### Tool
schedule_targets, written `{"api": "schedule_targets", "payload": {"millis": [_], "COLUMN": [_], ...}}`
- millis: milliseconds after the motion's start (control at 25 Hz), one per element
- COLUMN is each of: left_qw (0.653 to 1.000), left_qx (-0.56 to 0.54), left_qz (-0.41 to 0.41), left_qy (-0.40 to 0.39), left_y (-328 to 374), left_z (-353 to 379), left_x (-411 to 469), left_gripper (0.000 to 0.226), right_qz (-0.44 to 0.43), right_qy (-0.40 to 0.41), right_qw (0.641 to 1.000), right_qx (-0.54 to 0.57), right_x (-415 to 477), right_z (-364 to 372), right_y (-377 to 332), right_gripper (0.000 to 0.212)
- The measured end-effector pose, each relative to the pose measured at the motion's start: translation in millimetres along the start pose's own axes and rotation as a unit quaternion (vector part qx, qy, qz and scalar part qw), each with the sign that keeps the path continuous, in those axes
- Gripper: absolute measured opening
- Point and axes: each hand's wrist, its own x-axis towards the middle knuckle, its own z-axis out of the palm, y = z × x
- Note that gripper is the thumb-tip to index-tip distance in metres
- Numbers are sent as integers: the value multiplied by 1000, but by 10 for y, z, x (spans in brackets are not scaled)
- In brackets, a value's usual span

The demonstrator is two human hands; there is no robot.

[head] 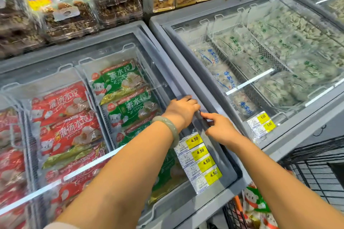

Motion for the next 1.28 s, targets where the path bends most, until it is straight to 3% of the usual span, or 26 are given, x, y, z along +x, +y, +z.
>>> {"api": "schedule_targets", "payload": {"millis": [160,280,600,840,1040,1280], "left_qw": [999,997,990,974,943,918], "left_qx": [-29,-45,-115,-163,-215,-229], "left_qz": [-7,-16,-74,-147,-236,-302], "left_qy": [-40,-53,19,52,95,112], "left_y": [-279,-546,-1536,-2101,-2517,-2882], "left_z": [42,128,953,1273,1578,1902], "left_x": [-530,-1094,-2927,-4293,-5364,-6237], "left_gripper": [61,68,66,70,76,87], "right_qz": [-23,-31,-110,-143,-194,-218], "right_qy": [2,-14,-78,-126,-186,-315], "right_qw": [1000,999,990,979,958,914], "right_qx": [11,-8,-49,-64,-100,-130], "right_x": [-192,-331,-994,-1555,-2064,-2513], "right_z": [466,926,2503,3658,4455,5095], "right_y": [-173,-384,-1314,-2037,-2645,-3164], "right_gripper": [70,58,31,28,38,39]}}
